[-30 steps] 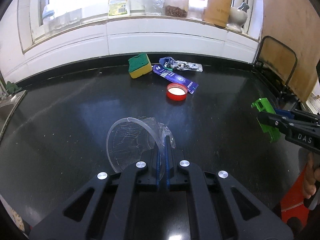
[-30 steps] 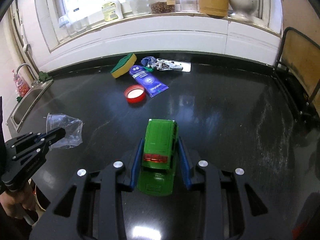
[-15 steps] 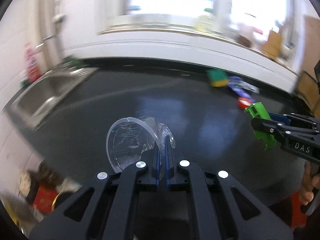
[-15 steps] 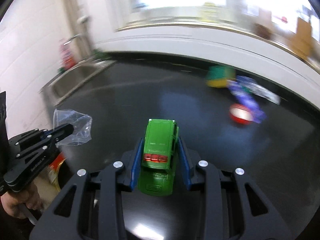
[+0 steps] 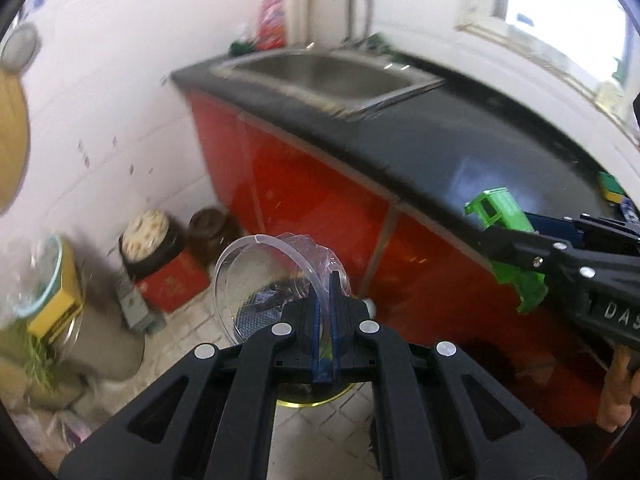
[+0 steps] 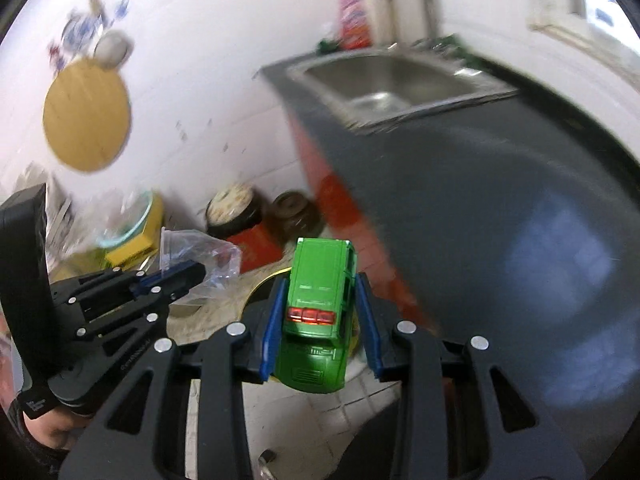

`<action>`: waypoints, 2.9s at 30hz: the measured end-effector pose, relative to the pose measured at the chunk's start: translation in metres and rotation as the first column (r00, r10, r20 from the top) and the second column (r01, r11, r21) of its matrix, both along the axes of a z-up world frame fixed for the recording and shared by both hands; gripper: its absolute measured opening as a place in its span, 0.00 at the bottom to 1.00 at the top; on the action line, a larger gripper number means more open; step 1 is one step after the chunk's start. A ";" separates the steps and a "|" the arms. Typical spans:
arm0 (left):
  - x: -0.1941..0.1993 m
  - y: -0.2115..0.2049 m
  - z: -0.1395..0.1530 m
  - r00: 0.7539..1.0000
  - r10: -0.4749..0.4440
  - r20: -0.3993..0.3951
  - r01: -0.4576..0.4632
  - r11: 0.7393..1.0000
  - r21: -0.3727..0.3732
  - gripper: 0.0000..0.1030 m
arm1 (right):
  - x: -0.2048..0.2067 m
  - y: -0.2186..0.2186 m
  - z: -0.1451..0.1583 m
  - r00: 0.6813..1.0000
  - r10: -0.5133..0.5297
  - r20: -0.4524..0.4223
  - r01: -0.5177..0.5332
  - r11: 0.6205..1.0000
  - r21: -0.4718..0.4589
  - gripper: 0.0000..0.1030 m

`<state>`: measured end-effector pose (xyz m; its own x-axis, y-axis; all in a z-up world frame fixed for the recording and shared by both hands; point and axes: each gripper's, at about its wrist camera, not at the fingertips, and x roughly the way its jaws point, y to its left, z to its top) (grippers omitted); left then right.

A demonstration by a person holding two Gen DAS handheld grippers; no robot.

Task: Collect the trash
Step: 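Carry the cup and toy car to the bin and open both grippers, then move both tools back up to the counter, then grasp the red lid with the left gripper while the right grasps the blue toothpaste box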

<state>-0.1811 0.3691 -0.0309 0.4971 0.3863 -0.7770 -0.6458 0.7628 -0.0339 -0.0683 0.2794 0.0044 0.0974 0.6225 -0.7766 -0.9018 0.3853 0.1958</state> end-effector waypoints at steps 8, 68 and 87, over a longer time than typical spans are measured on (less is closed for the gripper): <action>-0.004 0.043 -0.080 0.997 0.033 -0.071 -0.043 0.989 -0.142 0.03 | -0.011 0.062 -0.078 0.995 0.063 -0.082 -0.075 0.987 -0.142 0.34; 0.223 -0.358 0.052 0.661 -0.736 0.144 0.732 0.675 0.089 0.93 | 0.110 -0.526 0.077 0.577 -0.808 0.120 0.794 0.590 0.146 0.91; 0.377 -0.457 -0.012 0.536 -0.838 -0.100 0.843 0.538 0.001 0.93 | 0.192 -0.576 0.022 0.592 -0.802 0.080 0.805 0.593 -0.004 0.91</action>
